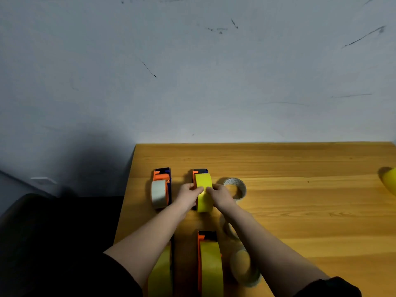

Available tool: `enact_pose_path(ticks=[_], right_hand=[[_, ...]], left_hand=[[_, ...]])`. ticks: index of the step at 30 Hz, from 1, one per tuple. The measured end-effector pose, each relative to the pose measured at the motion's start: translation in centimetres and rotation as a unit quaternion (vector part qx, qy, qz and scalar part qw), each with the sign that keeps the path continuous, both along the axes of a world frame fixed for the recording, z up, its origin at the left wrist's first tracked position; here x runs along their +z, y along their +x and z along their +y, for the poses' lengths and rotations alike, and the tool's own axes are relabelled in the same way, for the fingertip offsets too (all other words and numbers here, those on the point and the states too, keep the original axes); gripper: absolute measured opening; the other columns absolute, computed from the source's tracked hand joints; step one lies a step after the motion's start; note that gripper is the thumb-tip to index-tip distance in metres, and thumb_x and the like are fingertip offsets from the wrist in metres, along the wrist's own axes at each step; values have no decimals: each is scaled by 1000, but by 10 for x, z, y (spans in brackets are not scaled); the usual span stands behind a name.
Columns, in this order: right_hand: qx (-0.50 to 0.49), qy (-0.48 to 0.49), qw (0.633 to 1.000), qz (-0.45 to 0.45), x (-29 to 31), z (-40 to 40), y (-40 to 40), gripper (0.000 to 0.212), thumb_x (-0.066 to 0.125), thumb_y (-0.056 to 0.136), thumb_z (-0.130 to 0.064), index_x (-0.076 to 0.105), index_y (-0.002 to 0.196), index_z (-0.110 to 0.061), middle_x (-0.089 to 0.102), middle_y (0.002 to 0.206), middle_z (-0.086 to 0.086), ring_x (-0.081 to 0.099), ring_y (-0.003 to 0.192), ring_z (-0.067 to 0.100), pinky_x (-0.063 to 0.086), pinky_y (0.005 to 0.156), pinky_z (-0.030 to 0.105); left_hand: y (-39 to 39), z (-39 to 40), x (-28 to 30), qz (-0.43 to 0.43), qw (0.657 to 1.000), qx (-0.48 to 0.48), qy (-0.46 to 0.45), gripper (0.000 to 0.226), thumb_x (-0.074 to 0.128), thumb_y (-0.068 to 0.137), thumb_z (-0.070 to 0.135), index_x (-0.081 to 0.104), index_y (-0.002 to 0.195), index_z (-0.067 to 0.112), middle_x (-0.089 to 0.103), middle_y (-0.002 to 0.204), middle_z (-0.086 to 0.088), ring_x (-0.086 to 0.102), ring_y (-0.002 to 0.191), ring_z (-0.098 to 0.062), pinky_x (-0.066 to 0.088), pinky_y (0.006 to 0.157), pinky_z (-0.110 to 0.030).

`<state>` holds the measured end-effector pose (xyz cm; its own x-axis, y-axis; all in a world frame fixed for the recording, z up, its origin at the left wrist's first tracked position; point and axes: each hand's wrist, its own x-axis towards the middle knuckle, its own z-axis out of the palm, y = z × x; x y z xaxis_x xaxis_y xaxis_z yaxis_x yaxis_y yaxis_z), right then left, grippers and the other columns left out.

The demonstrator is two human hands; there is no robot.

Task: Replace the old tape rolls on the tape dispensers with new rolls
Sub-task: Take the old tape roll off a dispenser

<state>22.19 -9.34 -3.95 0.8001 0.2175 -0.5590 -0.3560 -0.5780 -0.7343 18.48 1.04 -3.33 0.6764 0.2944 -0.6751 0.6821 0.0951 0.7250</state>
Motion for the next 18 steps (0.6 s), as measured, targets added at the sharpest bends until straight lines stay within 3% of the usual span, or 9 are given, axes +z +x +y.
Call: enact_pose_path(ticks=[3,8,10,13,15,18], right_hand=[[7,-4,1000,7,1,1,3,36,41,95,-7,56,128,1,56,100,10,51,92,24,41,75,30],[24,5,999,25,5,-5,2,42,41,95,-5,46,137,-3,57,125,18,54,110,29,46,94,40],[19,9,1000,22,5,-8,5,42,43,96,-7,44,138,-3,57,124,16,53,110,27,44,97,40],[0,15,1000,9,7,-10,10,43,48,96,-11,45,138,-4,58,122,14,54,106,24,43,90,35],[-3,12,1000,-21,14,-11,11,42,49,95,-13,46,137,-5,58,123,14,54,104,23,42,88,33],[-31,-3,989,-142,28,-10,2,33,50,95,-12,55,127,-7,59,124,10,55,113,25,42,93,33]], left_hand=[[1,1,1,5,1000,-12,2,49,54,95,23,41,140,9,55,130,-13,53,118,-26,47,93,-35],[-1,1,12,8,999,-42,22,43,47,98,20,40,138,6,57,120,-13,53,113,-26,44,91,-33],[-3,3,15,-4,997,-60,50,47,48,97,22,37,140,8,58,111,-8,53,104,-23,42,92,-33],[-9,10,21,-22,994,-72,82,51,51,95,26,36,142,13,51,134,-9,50,119,-23,40,104,-38],[-14,16,25,-38,991,-68,110,46,52,95,24,41,138,14,48,138,-6,49,124,-23,40,106,-41],[-28,31,29,-86,980,-27,177,34,52,95,21,52,128,13,54,132,-5,55,116,-21,44,100,-38]])
